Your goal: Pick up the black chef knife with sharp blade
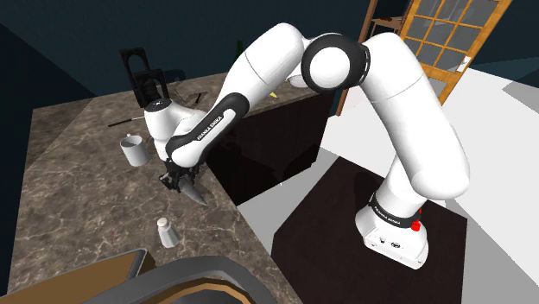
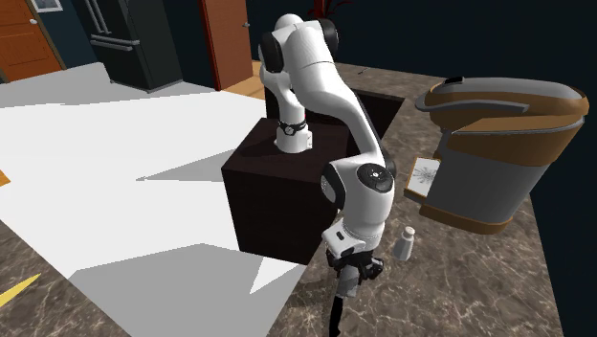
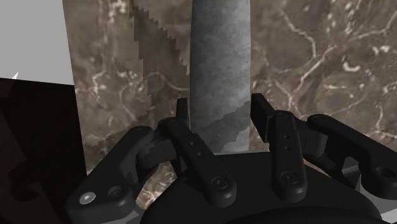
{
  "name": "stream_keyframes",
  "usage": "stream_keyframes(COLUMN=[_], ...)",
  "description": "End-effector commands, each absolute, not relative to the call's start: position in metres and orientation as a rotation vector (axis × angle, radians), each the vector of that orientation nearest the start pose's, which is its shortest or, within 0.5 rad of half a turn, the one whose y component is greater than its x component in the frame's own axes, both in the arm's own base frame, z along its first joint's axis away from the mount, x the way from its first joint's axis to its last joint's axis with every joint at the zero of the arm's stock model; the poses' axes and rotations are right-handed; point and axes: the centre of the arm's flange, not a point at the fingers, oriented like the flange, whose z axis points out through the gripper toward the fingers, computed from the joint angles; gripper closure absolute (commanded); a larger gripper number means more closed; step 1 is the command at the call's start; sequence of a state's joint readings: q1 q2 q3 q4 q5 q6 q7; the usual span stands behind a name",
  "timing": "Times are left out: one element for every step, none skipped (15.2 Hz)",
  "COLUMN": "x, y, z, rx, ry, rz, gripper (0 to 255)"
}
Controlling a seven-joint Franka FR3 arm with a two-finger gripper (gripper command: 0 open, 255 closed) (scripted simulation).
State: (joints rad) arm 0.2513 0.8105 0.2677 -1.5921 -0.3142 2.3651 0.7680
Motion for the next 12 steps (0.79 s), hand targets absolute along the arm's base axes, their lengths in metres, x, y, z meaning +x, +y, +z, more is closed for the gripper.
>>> stream_keyframes(x=[0.615, 0.615, 0.615, 0.615, 0.615, 0.615, 0.615, 0.615, 0.615, 0.615, 0.615, 0.615], y=[0.319, 0.319, 0.319, 0.319, 0.319, 0.319, 0.319, 0.319, 0.319, 0.319, 0.319, 0.319], z=[0.178, 0.183, 0.189, 0.194, 0.199, 0.204, 0.21, 0.215, 0.22, 0.226, 0.226, 0.226], rx=[-3.157, -3.157, -3.157, -3.157, -3.157, -3.157, -3.157, -3.157, -3.157, -3.157, -3.157, -3.157], ry=[0.163, 0.163, 0.163, 0.163, 0.163, 0.163, 0.163, 0.163, 0.163, 0.163, 0.163, 0.163], rz=[-0.027, -0.027, -0.027, -0.027, -0.027, -0.027, -0.027, -0.027, -0.027, -0.027, -0.026, -0.027], gripper=[255, 255, 255, 255, 255, 255, 255, 255, 255, 255, 255, 255])
